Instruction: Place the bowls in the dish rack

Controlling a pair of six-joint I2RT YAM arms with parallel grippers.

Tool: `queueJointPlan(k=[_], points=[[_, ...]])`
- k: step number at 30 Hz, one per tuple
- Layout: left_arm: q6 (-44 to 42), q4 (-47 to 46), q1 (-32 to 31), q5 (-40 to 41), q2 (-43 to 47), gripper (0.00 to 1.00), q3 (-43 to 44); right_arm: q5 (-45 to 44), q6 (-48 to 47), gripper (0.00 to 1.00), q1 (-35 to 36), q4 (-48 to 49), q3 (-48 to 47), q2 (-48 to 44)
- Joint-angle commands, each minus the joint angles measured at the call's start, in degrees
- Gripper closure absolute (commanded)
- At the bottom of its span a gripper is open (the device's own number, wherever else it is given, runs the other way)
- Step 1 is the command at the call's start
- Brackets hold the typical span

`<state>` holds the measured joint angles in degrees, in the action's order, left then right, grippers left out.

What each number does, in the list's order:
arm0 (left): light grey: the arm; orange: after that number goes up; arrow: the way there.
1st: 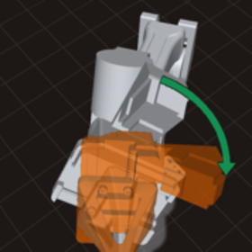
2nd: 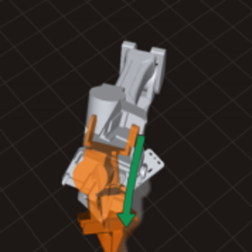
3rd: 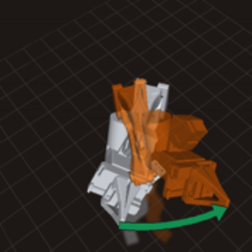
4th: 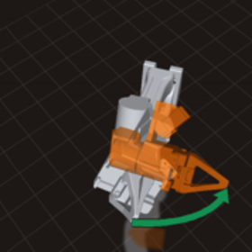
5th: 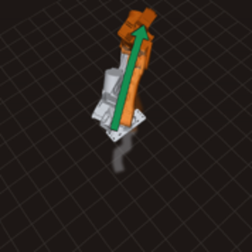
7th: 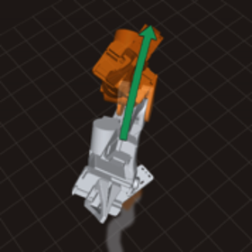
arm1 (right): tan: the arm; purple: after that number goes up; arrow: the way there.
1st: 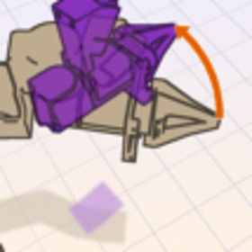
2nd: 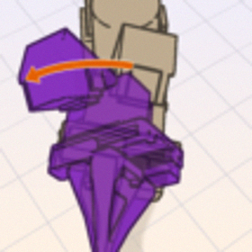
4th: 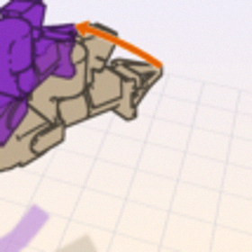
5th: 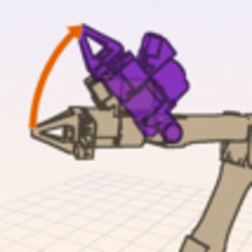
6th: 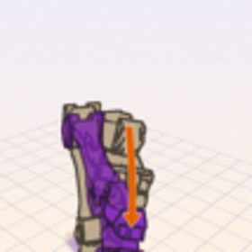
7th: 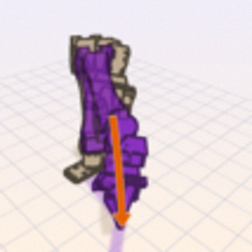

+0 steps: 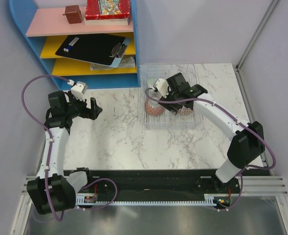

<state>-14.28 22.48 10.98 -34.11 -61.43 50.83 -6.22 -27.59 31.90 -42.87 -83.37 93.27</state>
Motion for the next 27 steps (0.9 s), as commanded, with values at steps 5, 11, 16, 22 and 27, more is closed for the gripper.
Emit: queueJointPlan(k=[5, 11, 16, 22, 27], points=[[1.45, -2.35, 0.62, -0.61, 1.84, 0.00, -0.82, -5.03, -11.42, 1.00, 3.34, -2.29, -2.40, 3.93], [1.63, -2.53, 0.79, -0.70, 2.01, 0.00, -0.91, -4.94, -15.12, 1.00, 3.43, -4.15, -5.31, 7.88], [1.45, -2.70, 0.97, -0.61, 1.93, 0.00, -1.26, -7.39, -11.54, 1.00, 3.87, -5.20, -9.78, 12.89], [1.54, -3.23, 0.97, -0.87, 1.84, 0.00, -1.69, -7.40, -5.54, 1.00, 6.32, -8.54, -13.31, 17.82], [1.28, -3.41, 1.06, -0.96, 2.19, 0.00, -1.79, -9.16, -4.05, 1.00, 7.82, -8.63, -11.90, 18.43]])
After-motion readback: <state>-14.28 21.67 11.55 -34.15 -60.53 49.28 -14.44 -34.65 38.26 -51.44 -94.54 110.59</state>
